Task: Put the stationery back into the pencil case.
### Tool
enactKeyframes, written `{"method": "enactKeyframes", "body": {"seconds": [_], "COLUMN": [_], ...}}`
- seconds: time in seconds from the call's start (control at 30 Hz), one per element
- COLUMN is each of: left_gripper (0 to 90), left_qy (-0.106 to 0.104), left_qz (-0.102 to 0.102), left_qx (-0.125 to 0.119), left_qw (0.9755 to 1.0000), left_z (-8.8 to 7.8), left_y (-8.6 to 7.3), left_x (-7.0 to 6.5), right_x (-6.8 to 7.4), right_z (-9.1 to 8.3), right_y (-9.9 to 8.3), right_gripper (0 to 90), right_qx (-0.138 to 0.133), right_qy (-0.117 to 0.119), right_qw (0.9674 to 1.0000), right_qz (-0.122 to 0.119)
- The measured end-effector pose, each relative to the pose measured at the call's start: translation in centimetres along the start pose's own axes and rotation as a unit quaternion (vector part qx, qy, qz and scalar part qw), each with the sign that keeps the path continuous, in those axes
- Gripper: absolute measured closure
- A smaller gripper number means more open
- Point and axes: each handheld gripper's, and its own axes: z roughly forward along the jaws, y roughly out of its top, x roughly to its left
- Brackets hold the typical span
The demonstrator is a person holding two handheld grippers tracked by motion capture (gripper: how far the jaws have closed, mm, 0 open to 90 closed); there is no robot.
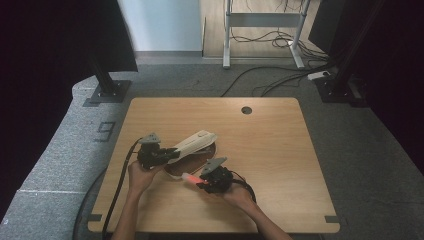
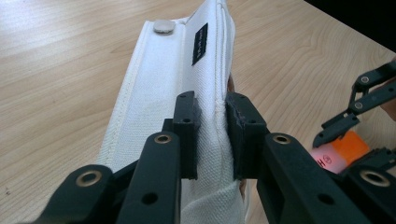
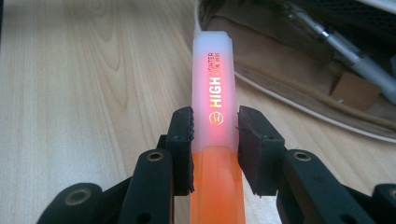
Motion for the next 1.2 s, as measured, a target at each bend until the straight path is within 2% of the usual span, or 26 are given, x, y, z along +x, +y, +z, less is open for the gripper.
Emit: {"method": "enactKeyframes", "body": {"seconds": [0.63,1.2], "left_gripper": [75.0,75.0], "left_qy": [0.0,-0.001], "left_qz": [0.001,0.001], "left_qx": [0.0,-0.001], "left_qw": [1.0,1.0], "left_z": [0.0,-0.1], "left_y": [0.0,0.0], "left_x": [0.0,0.0], "right_x": [-2.5,-4.0], "right_z": [0.5,2.4], "right_y": [1.2,2.8], "right_gripper": [65.5,65.5], "right_qx": [0.002,0.018], "right_qy": [-0.023,-0.025], "right_qw": [0.9997,0.9995], "right_qz": [0.003,-0.002]}}
